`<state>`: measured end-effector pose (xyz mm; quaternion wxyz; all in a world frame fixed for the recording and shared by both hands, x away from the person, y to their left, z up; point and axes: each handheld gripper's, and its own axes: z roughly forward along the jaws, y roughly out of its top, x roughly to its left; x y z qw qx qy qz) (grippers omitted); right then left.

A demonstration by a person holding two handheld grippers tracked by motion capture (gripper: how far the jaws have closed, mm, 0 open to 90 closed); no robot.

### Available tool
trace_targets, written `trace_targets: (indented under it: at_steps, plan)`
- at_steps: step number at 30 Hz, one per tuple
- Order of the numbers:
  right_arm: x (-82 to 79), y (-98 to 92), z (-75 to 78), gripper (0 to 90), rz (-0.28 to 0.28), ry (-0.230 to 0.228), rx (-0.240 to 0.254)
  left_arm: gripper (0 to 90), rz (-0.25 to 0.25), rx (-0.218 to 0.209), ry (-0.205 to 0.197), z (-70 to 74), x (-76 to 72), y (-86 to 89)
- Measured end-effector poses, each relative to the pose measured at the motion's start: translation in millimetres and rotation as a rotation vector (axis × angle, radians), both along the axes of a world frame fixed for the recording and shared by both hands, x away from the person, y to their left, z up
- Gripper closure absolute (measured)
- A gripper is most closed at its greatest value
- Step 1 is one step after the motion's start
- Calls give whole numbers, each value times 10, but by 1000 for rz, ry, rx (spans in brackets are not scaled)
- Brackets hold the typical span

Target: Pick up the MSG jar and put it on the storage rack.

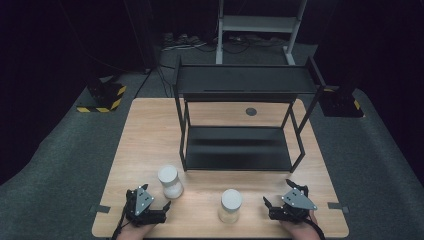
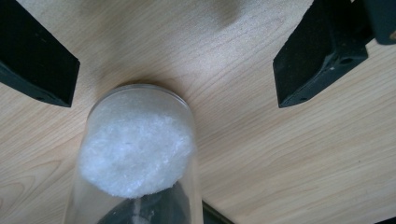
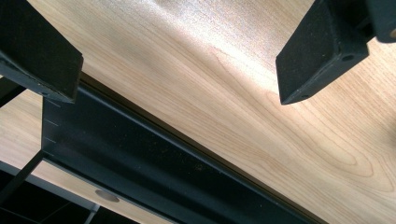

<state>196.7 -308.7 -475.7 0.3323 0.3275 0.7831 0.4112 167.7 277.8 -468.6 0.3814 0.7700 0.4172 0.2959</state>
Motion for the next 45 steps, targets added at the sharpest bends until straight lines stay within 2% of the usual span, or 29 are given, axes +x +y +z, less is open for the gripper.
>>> trace_targets:
  at_steps: [15,19,25,28,33,37,45]
  plan:
    - [6,-8,5,0,-15,10,16,8,14,-18,5,-1,5,22]
    - [18,-26,9,0,-14,17,26,8,46,-64,5,-19,-7,66]
    - [24,-35,9,0,-17,21,34,5,53,-119,4,-31,-32,146]
    - [21,-41,7,0,-19,20,39,5,57,-129,-11,-11,-59,154]
    - [20,-40,7,0,-21,20,40,5,49,-152,-59,49,-138,171]
    - [19,-39,6,0,-22,19,40,5,39,-157,-76,78,-167,180]
    - [16,-43,2,0,-22,17,42,5,28,-193,-117,136,-243,198]
